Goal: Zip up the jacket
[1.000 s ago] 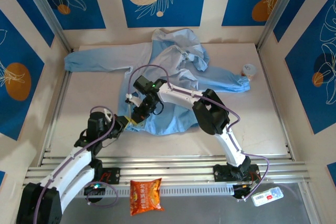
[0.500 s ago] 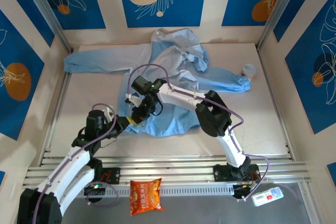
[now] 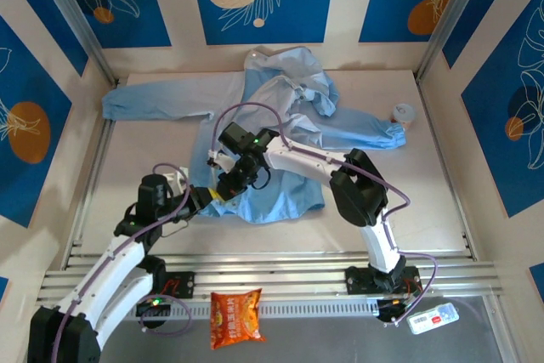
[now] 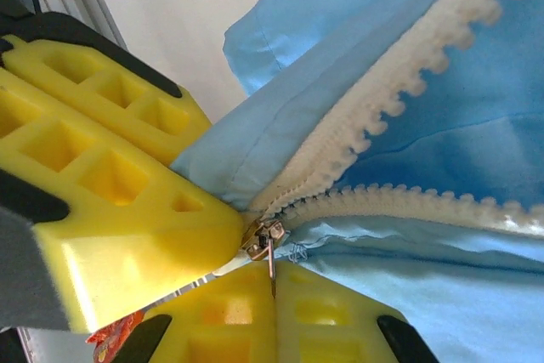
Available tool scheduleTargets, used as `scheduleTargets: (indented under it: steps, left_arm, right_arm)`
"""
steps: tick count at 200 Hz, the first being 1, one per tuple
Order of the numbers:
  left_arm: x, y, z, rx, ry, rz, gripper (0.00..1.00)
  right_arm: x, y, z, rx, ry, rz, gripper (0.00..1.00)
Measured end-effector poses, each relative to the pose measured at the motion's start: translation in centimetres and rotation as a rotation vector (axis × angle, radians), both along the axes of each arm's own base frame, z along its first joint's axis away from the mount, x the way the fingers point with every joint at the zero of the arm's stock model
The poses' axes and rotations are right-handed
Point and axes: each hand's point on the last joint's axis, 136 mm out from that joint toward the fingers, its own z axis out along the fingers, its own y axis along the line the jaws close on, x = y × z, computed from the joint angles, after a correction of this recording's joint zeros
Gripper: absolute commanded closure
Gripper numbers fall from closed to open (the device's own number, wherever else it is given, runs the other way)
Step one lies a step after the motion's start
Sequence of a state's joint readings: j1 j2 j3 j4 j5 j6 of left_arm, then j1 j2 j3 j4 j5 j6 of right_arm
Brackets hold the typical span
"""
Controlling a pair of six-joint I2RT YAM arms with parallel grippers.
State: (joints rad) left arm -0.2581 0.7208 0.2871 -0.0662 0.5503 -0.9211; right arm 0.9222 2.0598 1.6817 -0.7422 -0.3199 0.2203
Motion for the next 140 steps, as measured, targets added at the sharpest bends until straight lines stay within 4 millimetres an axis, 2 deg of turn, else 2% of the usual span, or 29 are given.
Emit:
scheduleTargets:
  steps: [51,87,105,140]
  left_arm:
    - [0.1,0.0,-0.7,-0.030,0.054,0.031,0.63]
    - [0.0,0.3,-0.7,-0.050,0.060,0.062,0.62]
    - [-0.1,0.3,-0.3,-0.068,0.048,0.068,0.69]
    - [-0.2,0.1,0.4,-0.111,0.028,0.075,0.94]
  right_arm:
    - [0.2,-0.2,-0.2,-0.017,-0.017,-0.035,1.00]
    - [0.3,-0.2,-0.3,-0.024,-0.023,-0.045,1.00]
    - [0.3,-0.2,-0.3,-0.028,-0.030,-0.047,1.00]
    - [0.4,-0.1,-0.3,-0.027,-0.038,-0.047,1.00]
